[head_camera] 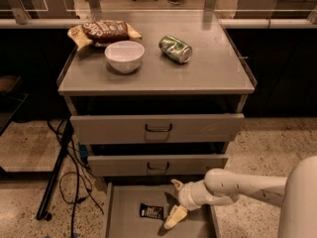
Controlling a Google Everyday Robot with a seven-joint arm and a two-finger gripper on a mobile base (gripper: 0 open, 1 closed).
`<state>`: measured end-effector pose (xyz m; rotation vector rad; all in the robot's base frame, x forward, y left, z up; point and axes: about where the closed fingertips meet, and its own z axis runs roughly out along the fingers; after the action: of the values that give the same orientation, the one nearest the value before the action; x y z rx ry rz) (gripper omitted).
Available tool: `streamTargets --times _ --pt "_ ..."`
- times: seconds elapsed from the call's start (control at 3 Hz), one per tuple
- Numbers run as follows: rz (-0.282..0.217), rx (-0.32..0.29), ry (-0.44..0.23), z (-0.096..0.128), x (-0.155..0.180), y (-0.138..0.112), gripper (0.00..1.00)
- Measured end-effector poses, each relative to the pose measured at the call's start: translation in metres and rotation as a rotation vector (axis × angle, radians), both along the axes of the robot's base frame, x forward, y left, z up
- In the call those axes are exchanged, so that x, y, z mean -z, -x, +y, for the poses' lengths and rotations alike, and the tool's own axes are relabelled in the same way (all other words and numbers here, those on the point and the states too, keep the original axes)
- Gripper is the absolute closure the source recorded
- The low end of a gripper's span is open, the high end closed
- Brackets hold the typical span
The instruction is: Pick rxbar chocolate from bottom drawer and place on counter
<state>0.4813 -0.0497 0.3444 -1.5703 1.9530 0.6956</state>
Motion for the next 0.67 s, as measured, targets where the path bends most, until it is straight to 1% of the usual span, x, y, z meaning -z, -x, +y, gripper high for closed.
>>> streamTargets --times 0.33,0.67 --pt "0.013 0.015 -0.048 0.009 0.015 0.016 0.0" --pt "0.014 0.012 -0.094 0.022 0.039 0.03 0.0"
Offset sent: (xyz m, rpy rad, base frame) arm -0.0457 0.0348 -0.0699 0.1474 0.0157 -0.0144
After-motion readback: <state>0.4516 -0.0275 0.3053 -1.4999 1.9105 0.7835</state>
